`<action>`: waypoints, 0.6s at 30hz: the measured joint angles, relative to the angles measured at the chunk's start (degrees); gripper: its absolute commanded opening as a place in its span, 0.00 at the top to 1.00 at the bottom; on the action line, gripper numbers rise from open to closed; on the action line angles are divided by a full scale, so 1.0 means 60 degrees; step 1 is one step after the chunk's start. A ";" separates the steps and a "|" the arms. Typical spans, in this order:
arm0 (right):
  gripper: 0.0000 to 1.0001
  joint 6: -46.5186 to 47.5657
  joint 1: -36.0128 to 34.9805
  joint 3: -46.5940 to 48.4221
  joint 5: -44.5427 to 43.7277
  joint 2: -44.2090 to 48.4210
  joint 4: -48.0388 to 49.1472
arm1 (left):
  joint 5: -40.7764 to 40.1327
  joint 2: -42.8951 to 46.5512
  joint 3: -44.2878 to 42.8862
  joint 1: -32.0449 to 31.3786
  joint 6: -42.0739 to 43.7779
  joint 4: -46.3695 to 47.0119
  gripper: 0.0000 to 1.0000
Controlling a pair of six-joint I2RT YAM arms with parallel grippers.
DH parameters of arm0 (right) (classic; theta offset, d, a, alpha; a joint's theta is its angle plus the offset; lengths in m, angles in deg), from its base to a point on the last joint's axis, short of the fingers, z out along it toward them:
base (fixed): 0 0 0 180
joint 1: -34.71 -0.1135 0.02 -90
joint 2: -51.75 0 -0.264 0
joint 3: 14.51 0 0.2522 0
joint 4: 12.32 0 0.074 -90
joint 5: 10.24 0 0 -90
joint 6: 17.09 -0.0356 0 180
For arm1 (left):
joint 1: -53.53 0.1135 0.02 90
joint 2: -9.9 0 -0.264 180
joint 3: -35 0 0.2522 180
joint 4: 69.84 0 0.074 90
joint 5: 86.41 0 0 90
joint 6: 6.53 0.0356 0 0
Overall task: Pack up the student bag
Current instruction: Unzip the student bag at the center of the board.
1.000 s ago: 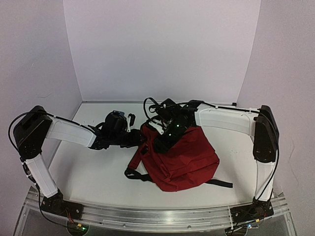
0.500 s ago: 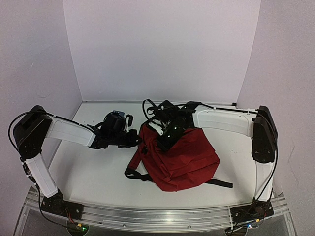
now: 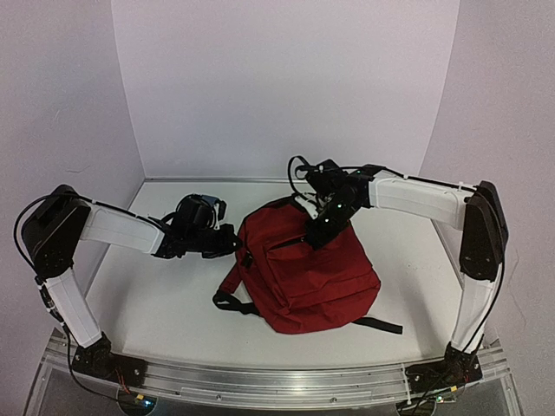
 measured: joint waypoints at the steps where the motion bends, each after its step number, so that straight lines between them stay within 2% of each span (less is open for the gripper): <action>1: 1.00 0.0018 0.0122 -0.0055 0.0026 0.0039 -0.0015 | 0.0010 0.0000 0.0000 0.0054 0.0001 -0.0005 1.00; 16: 1.00 0.0870 0.2372 -0.1027 0.0267 0.0786 -0.0179 | 0.0166 0.0000 0.0004 0.0335 0.0040 -0.0157 1.00; 18: 1.00 0.0961 0.2599 -0.1097 0.0319 0.0810 -0.0184 | 0.0195 0.0000 0.0004 0.0340 0.0041 -0.0153 0.93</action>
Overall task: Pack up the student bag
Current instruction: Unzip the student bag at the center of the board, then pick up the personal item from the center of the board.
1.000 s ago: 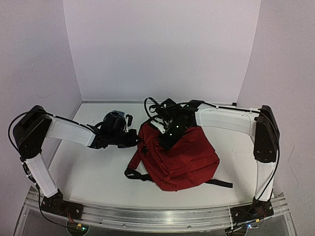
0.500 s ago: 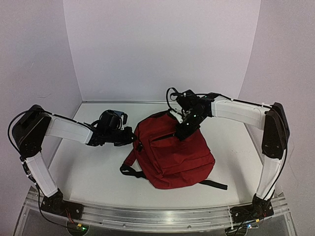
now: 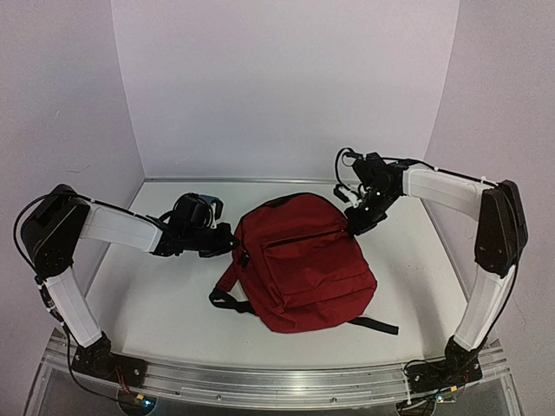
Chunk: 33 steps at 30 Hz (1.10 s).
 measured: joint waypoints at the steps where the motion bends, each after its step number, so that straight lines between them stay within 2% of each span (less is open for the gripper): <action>1: 1.00 0.0049 0.0083 -0.0012 0.0043 0.0002 0.0000 | 0.0019 0.0000 -0.0002 0.0004 0.0003 0.0000 0.88; 6: 1.00 0.0129 0.0184 -0.0009 0.0230 0.0006 -0.0008 | -0.0135 0.0002 -0.0039 0.0168 0.0120 -0.0318 0.45; 8: 0.96 0.0128 0.0189 0.0019 0.0304 0.0006 -0.0036 | -0.0243 0.0042 -0.0065 0.0332 0.0196 -0.0498 0.35; 14: 0.58 0.0114 0.0220 0.0376 0.0418 0.0002 -0.0189 | -0.0436 0.0347 -0.0236 0.1415 0.0115 -0.1068 0.16; 20: 0.25 -0.0052 0.0225 0.0582 0.0761 0.0003 -0.0261 | -0.0488 0.0327 -0.0912 0.2863 0.0009 -0.1550 0.13; 28: 0.02 -0.0309 0.0225 0.0576 0.1279 0.0744 -0.0618 | -0.0605 -0.1289 -0.3026 0.3839 0.0481 -0.2268 0.16; 33: 0.02 -0.0338 0.0225 0.0488 0.1653 0.1618 -0.0724 | -0.0344 -0.2626 -0.4131 0.4080 0.0895 -0.2510 0.22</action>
